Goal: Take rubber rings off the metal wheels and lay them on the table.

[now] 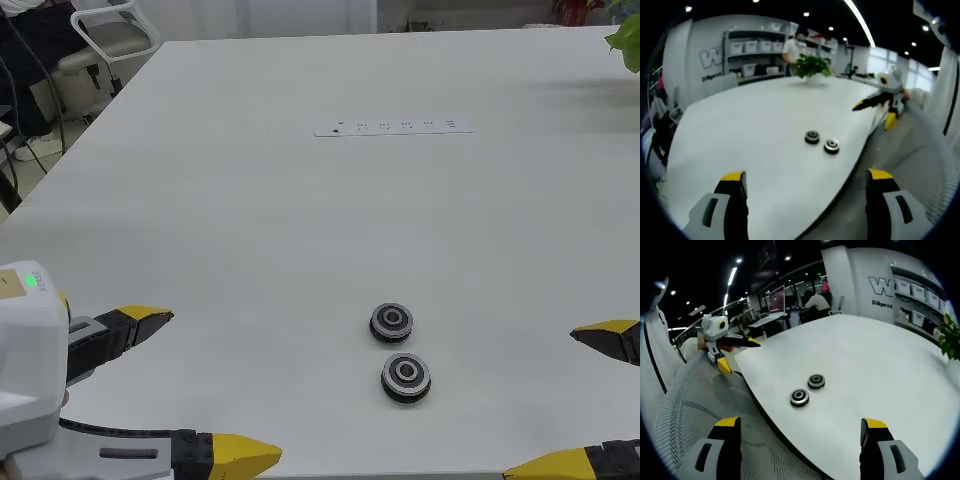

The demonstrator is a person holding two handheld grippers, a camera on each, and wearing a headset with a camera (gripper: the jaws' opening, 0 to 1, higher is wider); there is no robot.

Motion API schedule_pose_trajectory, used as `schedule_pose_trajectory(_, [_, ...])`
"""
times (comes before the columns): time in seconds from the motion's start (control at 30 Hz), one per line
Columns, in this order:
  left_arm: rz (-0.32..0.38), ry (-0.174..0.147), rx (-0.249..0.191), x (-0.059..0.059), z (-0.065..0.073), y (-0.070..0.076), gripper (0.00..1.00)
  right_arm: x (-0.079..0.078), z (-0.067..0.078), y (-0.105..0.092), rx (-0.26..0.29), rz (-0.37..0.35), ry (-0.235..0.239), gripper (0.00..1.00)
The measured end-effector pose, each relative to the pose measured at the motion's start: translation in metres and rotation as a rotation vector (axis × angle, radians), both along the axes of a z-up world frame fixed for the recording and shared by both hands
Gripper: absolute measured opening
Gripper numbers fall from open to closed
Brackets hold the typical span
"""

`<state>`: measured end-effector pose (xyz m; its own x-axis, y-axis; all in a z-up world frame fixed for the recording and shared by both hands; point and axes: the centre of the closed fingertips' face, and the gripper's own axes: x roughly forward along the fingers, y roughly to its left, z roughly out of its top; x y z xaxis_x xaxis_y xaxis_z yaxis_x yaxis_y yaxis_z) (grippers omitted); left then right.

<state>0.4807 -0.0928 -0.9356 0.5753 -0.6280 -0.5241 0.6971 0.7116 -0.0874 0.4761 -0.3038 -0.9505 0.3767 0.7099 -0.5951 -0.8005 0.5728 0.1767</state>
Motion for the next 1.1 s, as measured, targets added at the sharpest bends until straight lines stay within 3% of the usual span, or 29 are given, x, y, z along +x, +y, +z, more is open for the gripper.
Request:
schedule_pose_trajectory(0.5, [-0.006, 0.007, 0.003, -0.0019, -0.0019, -0.0002, 1.00, -0.0022, -0.0046, -0.0013, -0.035, 0.012, 0.006, 0.99])
schedule_pose_trajectory(1.1, [-0.019, 0.016, 0.009, -0.0038, -0.0038, -0.0011, 1.00, -0.0021, -0.0045, -0.0020, -0.036, 0.008, 0.007, 0.99])
